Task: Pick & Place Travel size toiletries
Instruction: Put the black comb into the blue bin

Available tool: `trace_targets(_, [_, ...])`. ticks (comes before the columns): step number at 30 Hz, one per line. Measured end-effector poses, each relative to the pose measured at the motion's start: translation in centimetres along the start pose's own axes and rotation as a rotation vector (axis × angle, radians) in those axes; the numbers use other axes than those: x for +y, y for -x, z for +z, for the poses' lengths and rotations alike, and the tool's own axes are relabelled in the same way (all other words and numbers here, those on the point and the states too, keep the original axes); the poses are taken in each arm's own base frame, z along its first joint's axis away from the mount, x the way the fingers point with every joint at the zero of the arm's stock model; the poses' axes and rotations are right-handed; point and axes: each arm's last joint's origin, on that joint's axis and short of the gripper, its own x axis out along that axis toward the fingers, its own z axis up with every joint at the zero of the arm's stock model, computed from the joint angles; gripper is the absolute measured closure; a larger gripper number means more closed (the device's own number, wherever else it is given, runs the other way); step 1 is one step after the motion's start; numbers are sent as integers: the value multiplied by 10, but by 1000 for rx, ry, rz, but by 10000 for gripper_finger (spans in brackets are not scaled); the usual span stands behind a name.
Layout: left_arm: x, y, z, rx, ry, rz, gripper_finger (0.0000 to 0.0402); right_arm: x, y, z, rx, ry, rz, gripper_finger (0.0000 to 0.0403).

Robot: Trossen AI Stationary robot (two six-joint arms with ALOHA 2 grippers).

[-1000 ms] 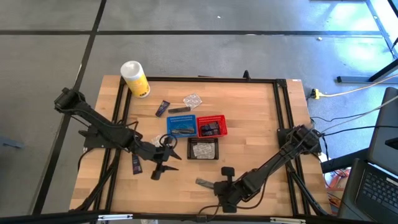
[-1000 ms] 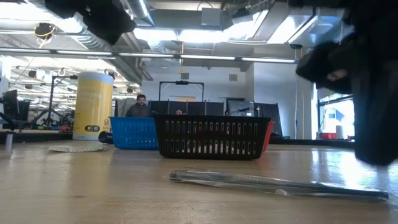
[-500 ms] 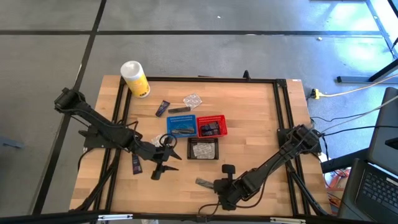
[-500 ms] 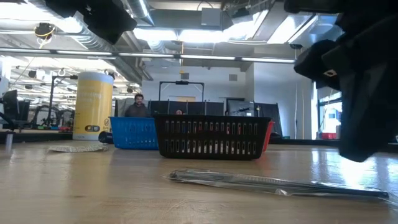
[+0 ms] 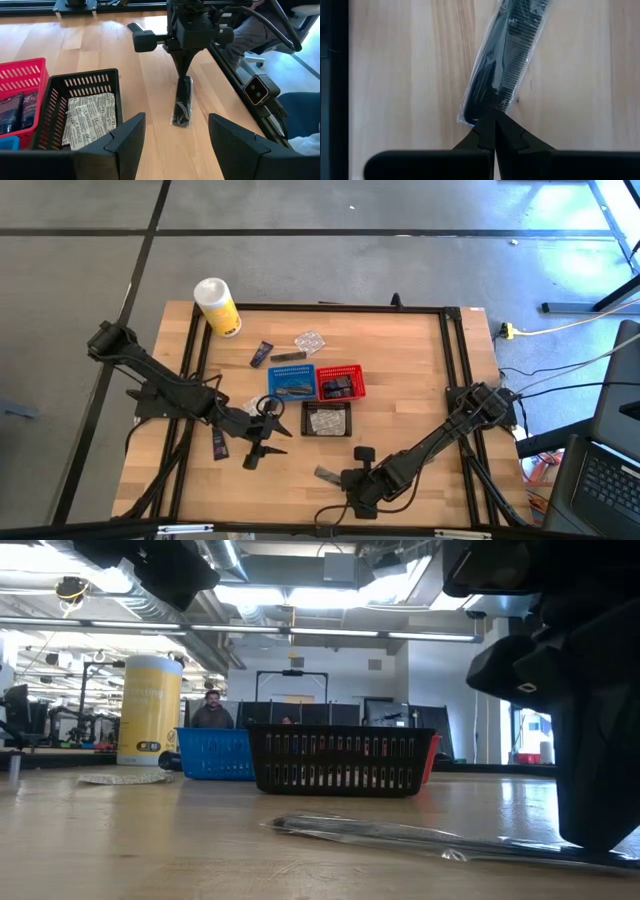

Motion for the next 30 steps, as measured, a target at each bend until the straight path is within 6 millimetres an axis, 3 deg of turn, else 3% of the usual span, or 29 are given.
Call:
trace_targets(7, [0,0,0,0,0,0,190,0,0,0,-15,1,-16,403])
trace_targets(15, [0,0,0,0,-1,0,190,5,18,-2,-59,0,-22,403])
trace_targets(30, [0,0,0,0,-1,0,190,14,14,-4,-91,-18,12,403])
